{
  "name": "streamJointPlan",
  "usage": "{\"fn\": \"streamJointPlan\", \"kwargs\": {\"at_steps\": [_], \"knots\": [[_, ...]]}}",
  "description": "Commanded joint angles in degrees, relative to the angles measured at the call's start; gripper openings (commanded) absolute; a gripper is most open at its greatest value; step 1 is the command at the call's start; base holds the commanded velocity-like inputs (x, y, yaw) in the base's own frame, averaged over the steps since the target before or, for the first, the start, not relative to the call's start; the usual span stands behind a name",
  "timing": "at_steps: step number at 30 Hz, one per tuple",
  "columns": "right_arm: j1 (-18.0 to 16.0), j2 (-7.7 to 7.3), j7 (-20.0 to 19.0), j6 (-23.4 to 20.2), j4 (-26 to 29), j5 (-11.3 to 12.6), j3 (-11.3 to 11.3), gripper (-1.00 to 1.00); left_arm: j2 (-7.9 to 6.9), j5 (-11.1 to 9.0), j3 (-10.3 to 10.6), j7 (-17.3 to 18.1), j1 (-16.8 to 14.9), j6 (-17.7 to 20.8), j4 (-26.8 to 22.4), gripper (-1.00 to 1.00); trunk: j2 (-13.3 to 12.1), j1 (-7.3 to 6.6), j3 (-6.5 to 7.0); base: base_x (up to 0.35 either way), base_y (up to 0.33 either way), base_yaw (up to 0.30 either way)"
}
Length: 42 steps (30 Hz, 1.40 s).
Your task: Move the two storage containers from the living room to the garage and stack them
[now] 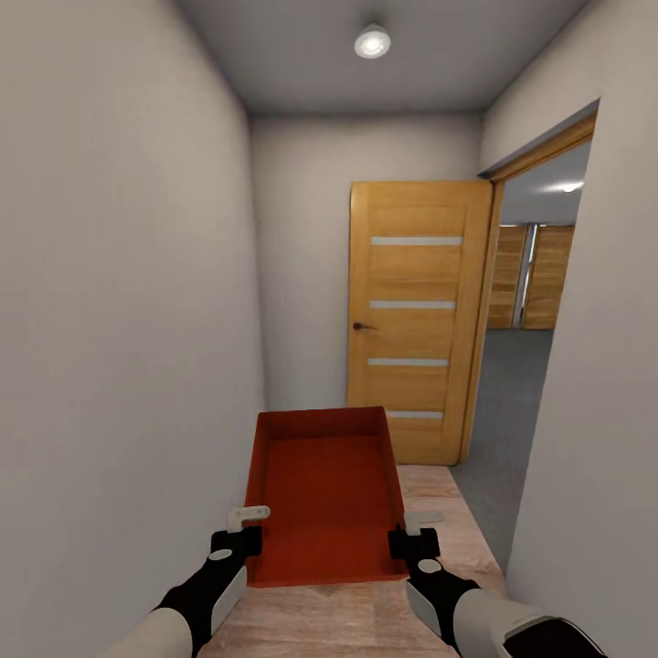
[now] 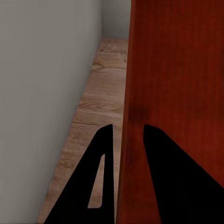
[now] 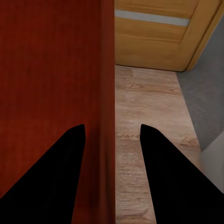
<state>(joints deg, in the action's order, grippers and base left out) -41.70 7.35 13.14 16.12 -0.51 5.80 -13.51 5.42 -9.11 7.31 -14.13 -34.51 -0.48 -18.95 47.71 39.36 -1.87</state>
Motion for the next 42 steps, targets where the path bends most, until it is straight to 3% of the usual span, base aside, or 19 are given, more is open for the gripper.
{"fn": "streamJointPlan", "kwargs": {"at_steps": [1, 31, 42], "knots": [[-0.05, 0.05, -0.16, 2.25, 0.16, -1.40, 0.68, -1.00, -2.35, -0.56, -0.36, -1.08, -0.03, -0.04, 0.11, -1.00, 0.08, 0.05, -0.10, 0.322, 0.000, 0.000], [-0.05, 0.12, -0.13, 2.25, 0.16, -1.28, 0.68, -1.00, -2.43, -0.47, -0.36, -1.08, -0.03, -0.13, 0.06, -1.00, 0.08, 0.05, -0.10, 0.322, 0.000, -0.001], [-0.05, 0.06, -0.14, 2.33, 0.16, -0.82, 0.76, -1.00, -2.43, -0.39, -0.42, -1.08, -0.03, -0.19, -0.03, -1.00, 0.08, 0.05, -0.10, 0.250, 0.000, -0.171]]}}
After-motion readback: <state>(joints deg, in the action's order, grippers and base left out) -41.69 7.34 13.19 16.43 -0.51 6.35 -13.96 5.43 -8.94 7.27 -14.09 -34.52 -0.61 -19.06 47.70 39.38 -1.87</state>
